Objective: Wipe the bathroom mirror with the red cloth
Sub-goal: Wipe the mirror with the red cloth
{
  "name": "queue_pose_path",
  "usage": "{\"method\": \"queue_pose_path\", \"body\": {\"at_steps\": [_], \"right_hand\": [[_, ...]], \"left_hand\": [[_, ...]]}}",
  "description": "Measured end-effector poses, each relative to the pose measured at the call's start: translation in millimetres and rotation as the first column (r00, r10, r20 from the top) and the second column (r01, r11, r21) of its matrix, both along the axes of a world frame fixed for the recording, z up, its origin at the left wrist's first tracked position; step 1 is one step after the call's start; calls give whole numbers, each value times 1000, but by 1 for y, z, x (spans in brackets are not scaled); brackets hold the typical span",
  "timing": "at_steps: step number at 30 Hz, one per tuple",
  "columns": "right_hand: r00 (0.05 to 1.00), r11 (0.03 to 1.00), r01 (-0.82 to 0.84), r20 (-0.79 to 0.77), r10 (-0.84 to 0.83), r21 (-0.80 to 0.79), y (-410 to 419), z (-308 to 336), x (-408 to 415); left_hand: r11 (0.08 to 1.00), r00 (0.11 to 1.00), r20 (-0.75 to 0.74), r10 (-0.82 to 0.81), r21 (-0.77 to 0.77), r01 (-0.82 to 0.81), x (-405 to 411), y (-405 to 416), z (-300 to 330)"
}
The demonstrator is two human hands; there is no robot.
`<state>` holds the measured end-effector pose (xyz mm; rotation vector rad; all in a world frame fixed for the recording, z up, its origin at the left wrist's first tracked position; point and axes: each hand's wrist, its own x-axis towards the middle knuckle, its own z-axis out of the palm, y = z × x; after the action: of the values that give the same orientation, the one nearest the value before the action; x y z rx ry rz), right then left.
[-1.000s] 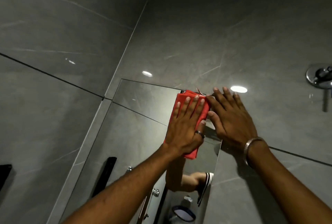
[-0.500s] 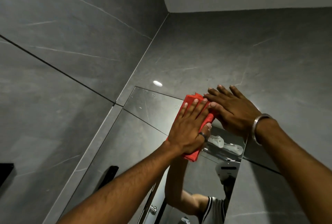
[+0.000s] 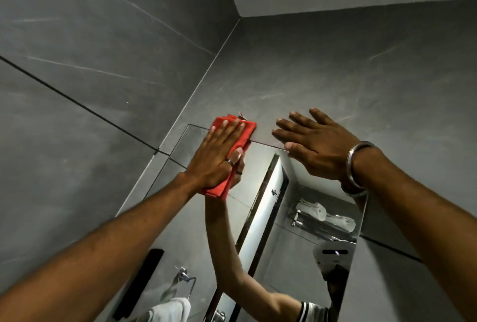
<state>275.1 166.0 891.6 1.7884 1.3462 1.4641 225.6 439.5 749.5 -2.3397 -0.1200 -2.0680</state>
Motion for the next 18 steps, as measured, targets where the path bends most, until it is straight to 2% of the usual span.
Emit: {"method": "queue_pose_path", "body": {"at_steps": [10, 18], "right_hand": [[999, 999, -5, 50, 3, 46, 39, 7, 5], [997, 995, -34, 68, 27, 98, 66, 7, 8]], "left_hand": [[999, 999, 6, -42, -29, 43, -16, 56, -4], [986, 996, 48, -74, -147, 81, -23, 77, -6]]}}
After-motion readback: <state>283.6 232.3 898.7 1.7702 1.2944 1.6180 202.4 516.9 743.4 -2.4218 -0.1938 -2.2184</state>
